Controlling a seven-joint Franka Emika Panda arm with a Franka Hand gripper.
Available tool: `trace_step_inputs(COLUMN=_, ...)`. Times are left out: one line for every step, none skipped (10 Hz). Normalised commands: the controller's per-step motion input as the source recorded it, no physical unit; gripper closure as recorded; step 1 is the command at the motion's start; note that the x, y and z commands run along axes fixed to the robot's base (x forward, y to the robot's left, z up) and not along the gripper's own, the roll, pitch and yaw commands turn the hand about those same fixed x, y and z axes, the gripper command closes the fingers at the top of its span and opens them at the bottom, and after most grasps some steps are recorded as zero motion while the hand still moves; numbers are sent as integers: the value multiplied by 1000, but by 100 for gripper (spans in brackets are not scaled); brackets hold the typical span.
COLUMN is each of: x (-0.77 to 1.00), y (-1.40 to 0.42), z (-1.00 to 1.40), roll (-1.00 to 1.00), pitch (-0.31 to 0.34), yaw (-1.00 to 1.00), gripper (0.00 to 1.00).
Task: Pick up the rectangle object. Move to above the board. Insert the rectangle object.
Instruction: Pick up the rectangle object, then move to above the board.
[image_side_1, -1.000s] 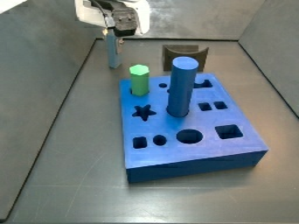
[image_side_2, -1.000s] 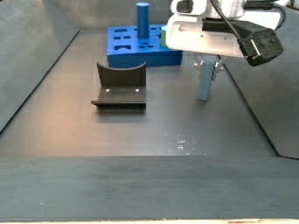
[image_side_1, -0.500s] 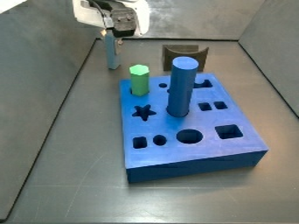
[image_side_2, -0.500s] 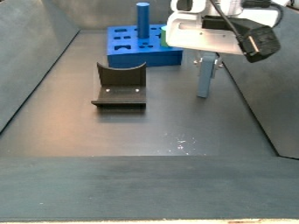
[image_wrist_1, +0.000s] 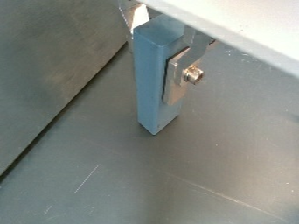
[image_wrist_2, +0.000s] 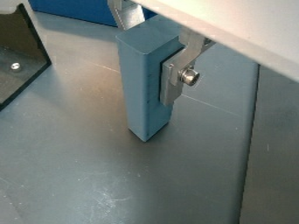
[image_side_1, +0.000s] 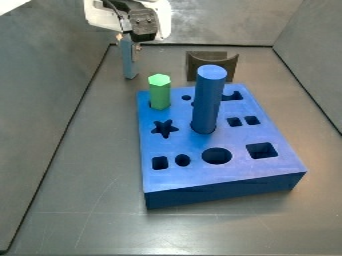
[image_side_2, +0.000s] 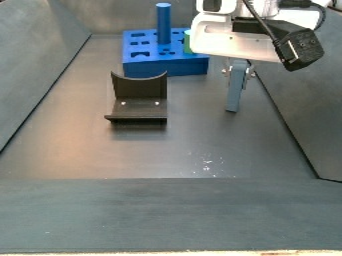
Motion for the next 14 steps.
trace_step_inputs(x=0, y=0, z=0, roll=0, pitch=0, yaw=0, gripper=100)
trace_step_inputs(x=0, y=0, z=0, roll=0, pitch=0, yaw=0, gripper=100)
trace_step_inputs(x=-33, y=75, z=1000, roll=374, pitch=-189, yaw=-17, gripper=100)
trace_step_inputs(x=-9, y=119, z=1000, roll=398, pitch=-232, yaw=-11, gripper=100)
trace_step_inputs(x=-15, y=117, z=1000, roll=391, pitch=-162, yaw=-19, gripper=100)
trace_step_inputs(x=-15, y=112, z=1000, roll=377, pitch=-95, yaw=-27, gripper=100)
trace_step_inputs(x=-16, y=105, z=1000, roll=339, pitch=-1, yaw=-8, gripper=100)
trace_step_inputs(x=-17, y=102, z=1000, roll=318, pitch=34, yaw=1, gripper=100)
trace_step_inputs(x=-19, y=98, z=1000, roll=288, pitch=43, yaw=9, gripper=100)
trace_step_inputs(x=-19, y=95, z=1000, roll=274, pitch=45, yaw=12, gripper=100)
trace_step_inputs(x=-19, y=90, z=1000, roll=234, pitch=64, yaw=21, gripper=100)
trace_step_inputs(x=-19, y=88, z=1000, roll=212, pitch=72, yaw=23, gripper=100)
trace_step_inputs(x=-18, y=85, z=1000, roll=179, pitch=85, yaw=21, gripper=100)
trace_step_inputs(x=-15, y=83, z=1000, roll=155, pitch=100, yaw=15, gripper=100)
